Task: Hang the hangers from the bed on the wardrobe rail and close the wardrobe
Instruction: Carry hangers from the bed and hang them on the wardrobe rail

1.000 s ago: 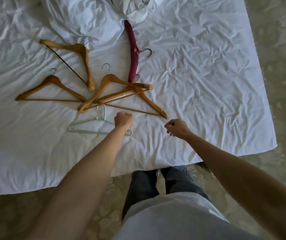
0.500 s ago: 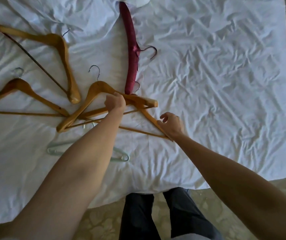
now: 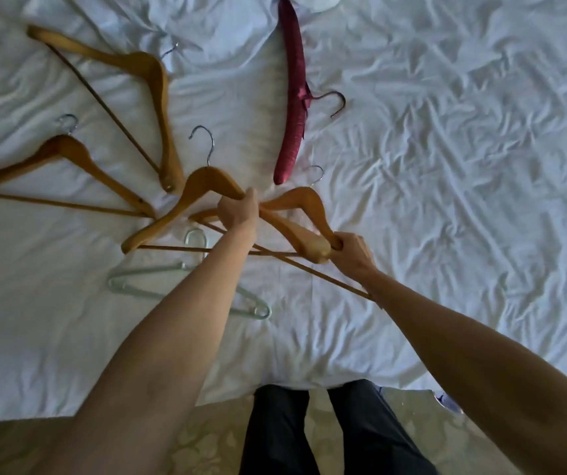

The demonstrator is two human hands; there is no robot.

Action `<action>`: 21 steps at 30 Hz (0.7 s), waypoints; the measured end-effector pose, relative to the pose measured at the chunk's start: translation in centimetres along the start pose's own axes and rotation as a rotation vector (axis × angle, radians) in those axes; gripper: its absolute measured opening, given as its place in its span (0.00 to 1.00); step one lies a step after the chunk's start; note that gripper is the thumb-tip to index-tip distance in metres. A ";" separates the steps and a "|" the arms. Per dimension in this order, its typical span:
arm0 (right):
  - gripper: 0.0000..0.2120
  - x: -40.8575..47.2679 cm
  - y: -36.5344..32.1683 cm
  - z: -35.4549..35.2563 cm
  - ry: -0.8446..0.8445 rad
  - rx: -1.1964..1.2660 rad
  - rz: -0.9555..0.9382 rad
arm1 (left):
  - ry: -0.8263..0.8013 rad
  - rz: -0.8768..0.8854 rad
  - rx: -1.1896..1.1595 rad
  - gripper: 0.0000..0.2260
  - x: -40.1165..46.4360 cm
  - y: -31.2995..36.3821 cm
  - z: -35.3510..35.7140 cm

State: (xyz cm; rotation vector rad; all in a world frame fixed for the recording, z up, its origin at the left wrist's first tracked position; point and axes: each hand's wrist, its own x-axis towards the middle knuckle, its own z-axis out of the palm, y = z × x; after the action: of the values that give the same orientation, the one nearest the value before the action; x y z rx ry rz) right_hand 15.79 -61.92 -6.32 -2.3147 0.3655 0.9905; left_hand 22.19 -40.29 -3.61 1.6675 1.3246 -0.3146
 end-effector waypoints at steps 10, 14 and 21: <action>0.04 -18.0 -0.3 -3.6 0.016 0.282 -0.170 | -0.044 0.071 -0.172 0.11 -14.5 -5.9 -12.6; 0.04 -25.4 -1.5 -4.4 0.032 0.290 -0.267 | -0.164 0.138 -0.198 0.13 -21.0 -7.7 -16.9; 0.08 -34.1 -3.3 -5.9 0.003 0.347 -0.407 | -0.238 0.298 -0.167 0.16 -30.6 -10.7 -21.6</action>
State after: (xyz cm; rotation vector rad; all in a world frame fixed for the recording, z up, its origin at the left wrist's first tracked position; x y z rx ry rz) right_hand -2.76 -62.27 23.09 -1.9676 0.0530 0.6628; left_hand -5.92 -42.57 23.17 1.6035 0.8885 -0.2116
